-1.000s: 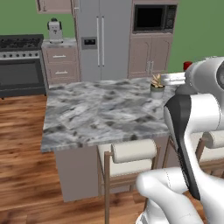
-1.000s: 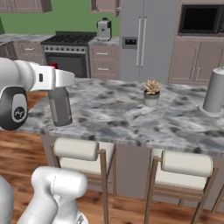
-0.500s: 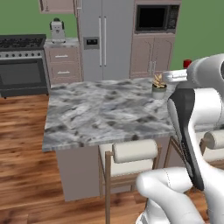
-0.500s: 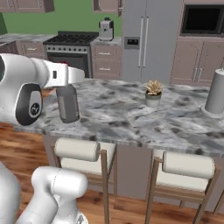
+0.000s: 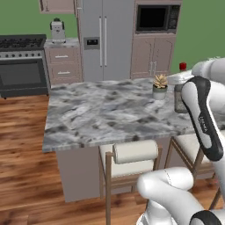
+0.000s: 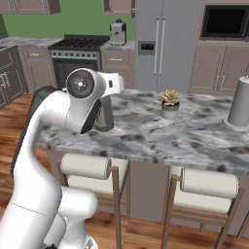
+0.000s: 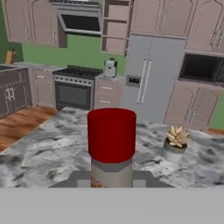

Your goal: Get the candle and the liquor from the cabinet and move them to the dining counter.

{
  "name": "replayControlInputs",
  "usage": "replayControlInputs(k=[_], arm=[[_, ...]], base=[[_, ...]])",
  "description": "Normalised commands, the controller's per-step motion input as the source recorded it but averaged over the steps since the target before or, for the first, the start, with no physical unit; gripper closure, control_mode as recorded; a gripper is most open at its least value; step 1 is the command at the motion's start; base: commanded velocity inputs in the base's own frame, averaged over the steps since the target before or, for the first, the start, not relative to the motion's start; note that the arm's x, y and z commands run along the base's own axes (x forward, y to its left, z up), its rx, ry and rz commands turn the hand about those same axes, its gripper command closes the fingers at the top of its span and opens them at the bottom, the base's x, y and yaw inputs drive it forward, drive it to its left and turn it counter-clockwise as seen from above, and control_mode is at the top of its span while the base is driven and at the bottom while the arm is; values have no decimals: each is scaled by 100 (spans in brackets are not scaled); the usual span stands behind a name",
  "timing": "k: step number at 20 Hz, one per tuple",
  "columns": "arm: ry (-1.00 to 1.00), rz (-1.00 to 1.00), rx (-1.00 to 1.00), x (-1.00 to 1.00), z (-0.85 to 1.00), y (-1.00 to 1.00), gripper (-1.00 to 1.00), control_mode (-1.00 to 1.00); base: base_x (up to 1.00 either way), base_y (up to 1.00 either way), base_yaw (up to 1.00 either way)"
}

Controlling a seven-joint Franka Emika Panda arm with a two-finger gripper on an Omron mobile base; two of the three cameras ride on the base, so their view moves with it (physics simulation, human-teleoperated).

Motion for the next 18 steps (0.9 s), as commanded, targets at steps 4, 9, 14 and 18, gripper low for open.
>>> replayControlInputs(k=[4,9,14,18], arm=[[2,28,0,87,-28,-42,100,-100],[12,19,0,72,-26,-34,100,-100],[16,9,0,57,-29,-26,100,-100],[7,7,0,54,-53,-25,100,-100]], base=[[0,0,0],[0,0,0],[0,0,0],[0,0,0]])
